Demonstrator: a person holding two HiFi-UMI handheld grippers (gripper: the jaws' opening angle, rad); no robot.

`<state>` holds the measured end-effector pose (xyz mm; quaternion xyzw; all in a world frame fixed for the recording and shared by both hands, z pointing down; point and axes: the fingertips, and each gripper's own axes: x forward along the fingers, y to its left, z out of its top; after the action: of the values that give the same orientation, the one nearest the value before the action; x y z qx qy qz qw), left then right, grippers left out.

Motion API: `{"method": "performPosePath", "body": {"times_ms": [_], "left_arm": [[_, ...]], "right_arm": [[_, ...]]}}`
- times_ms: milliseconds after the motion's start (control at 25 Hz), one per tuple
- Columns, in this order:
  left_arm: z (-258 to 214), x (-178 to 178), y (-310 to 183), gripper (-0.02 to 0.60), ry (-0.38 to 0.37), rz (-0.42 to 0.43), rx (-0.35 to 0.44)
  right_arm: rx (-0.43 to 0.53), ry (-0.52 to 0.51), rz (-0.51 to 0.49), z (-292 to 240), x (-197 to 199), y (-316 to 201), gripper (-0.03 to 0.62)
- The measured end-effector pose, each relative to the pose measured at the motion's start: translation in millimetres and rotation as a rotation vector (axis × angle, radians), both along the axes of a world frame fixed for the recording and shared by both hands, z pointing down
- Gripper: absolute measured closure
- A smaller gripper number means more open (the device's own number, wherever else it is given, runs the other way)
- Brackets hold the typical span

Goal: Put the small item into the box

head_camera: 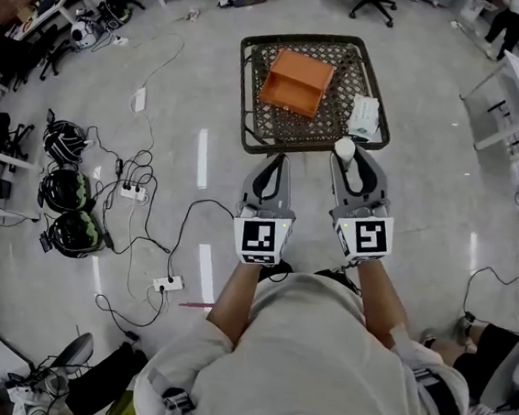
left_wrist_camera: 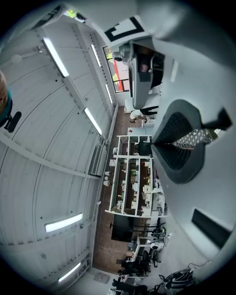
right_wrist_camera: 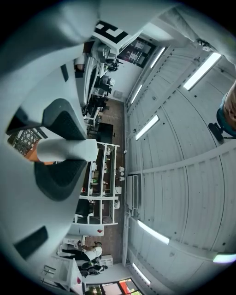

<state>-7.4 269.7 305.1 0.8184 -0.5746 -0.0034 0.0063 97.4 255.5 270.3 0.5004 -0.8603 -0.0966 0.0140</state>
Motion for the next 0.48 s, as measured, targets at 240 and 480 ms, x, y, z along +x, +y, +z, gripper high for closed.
{"method": "performPosePath", "body": {"times_ms": [240, 480], "left_arm": [[22, -45, -4, 0.571, 0.011, 0.047, -0.041], [23, -62, -22, 0.571, 0.060, 0.062, -0.069]], "right_arm": [[-0.019, 0.007, 0.052, 9, -32, -2, 0.467], [-0.044, 0.030, 0.071, 9, -38, -14, 0.467]]}}
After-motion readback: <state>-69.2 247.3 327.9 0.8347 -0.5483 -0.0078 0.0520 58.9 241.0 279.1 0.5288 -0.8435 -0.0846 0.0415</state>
